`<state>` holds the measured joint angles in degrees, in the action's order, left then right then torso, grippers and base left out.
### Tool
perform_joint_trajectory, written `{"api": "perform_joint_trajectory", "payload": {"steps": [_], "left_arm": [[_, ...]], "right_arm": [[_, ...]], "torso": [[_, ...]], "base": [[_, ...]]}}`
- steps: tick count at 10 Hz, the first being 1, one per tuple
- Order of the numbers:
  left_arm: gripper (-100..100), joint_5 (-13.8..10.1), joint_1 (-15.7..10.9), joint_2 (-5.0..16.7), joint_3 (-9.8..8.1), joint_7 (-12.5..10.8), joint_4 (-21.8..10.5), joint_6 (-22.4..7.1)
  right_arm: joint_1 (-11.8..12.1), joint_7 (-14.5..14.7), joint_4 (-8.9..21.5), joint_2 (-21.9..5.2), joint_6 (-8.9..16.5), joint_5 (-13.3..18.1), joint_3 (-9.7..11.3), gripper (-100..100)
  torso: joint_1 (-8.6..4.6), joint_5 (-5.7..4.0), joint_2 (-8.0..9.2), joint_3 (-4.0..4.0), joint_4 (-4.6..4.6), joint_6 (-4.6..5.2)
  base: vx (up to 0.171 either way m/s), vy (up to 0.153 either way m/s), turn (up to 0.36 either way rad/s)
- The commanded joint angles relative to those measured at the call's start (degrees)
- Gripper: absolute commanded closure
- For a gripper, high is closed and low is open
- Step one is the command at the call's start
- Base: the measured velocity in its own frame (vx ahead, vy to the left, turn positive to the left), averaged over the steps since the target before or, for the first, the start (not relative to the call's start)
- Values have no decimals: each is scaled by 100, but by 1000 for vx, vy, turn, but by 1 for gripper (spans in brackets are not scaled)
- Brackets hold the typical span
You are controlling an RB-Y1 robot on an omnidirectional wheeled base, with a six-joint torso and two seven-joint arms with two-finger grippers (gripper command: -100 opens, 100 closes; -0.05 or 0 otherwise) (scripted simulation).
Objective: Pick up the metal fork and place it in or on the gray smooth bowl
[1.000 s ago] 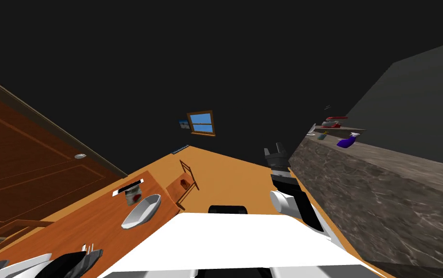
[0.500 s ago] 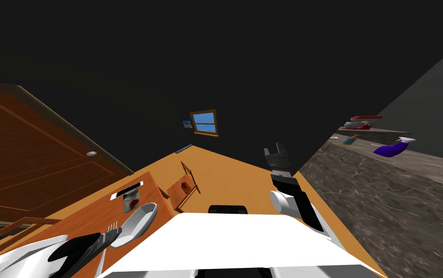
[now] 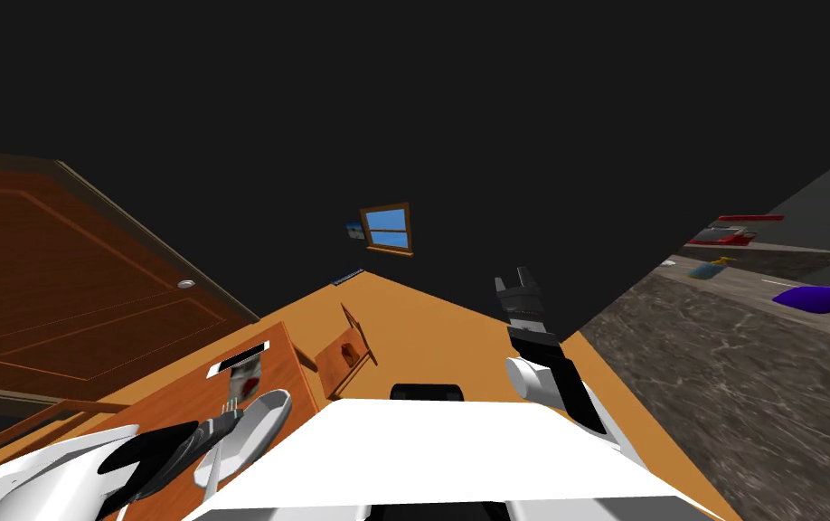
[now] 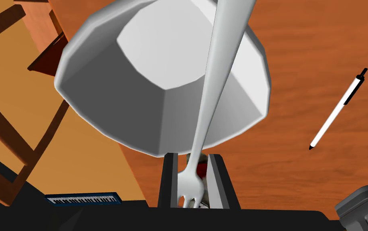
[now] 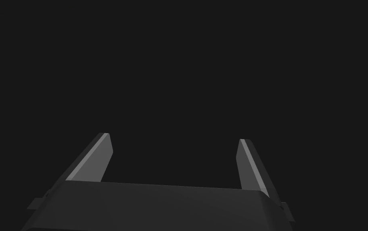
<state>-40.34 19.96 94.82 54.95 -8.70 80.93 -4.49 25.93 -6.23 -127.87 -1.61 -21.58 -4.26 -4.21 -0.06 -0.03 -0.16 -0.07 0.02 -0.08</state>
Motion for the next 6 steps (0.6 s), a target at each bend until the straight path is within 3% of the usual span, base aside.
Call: {"api": "perform_joint_trajectory", "payload": {"steps": [1,5,6], "left_arm": [[-100,0,0,0,0,0,0,0],[-100,0,-2,0,0,2,-2,-1],[0,0,-2,0,0,2,-2,-1]], "right_arm": [[0,0,0,0,0,0,0,0],[-1,0,0,0,0,0,0,0],[-1,0,0,0,0,0,0,0]], "torso": [[0,0,0,0,0,0],[-5,-1,28,17,7,-2],[-5,-1,28,17,7,-2]], "base": [[10,2,-7],[0,0,0],[0,0,0]]}}
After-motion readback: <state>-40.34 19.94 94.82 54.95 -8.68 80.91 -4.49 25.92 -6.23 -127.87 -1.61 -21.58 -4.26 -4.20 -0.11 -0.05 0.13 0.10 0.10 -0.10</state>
